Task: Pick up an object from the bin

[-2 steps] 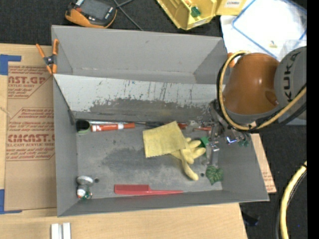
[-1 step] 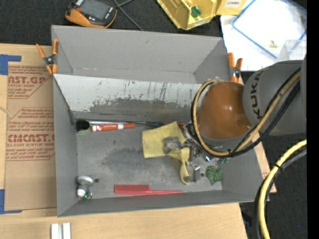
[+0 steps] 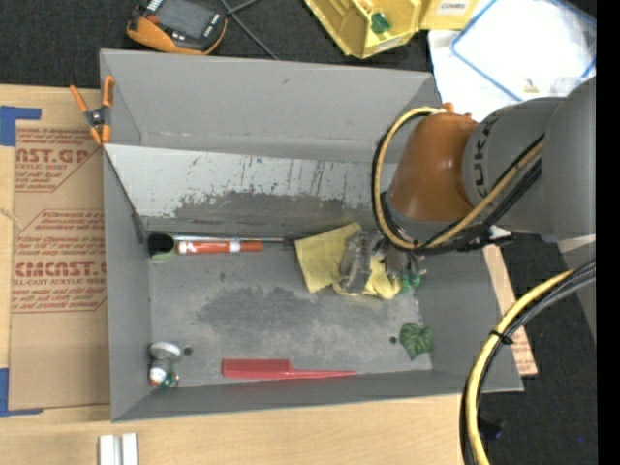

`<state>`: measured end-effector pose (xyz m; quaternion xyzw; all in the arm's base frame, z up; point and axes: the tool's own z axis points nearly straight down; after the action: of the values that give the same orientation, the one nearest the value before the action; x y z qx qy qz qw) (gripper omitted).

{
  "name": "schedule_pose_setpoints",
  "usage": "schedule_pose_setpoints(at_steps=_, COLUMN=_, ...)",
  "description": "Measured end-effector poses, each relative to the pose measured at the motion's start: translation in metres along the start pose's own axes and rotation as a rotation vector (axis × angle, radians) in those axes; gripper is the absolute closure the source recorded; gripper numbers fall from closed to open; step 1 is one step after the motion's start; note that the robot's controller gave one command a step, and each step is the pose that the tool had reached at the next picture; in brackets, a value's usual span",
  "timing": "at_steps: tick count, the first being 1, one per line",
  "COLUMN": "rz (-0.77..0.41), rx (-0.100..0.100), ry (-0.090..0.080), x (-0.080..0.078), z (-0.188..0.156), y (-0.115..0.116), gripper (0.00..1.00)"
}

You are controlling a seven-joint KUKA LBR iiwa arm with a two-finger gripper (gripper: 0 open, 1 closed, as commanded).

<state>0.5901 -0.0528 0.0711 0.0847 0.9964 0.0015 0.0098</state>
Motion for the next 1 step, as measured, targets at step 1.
schedule_pose_setpoints(at_steps=1, rz=0.000, rx=0.000, ry=0.000, x=0.0000, z=0.0000, y=0.0000, gripper=1.00)
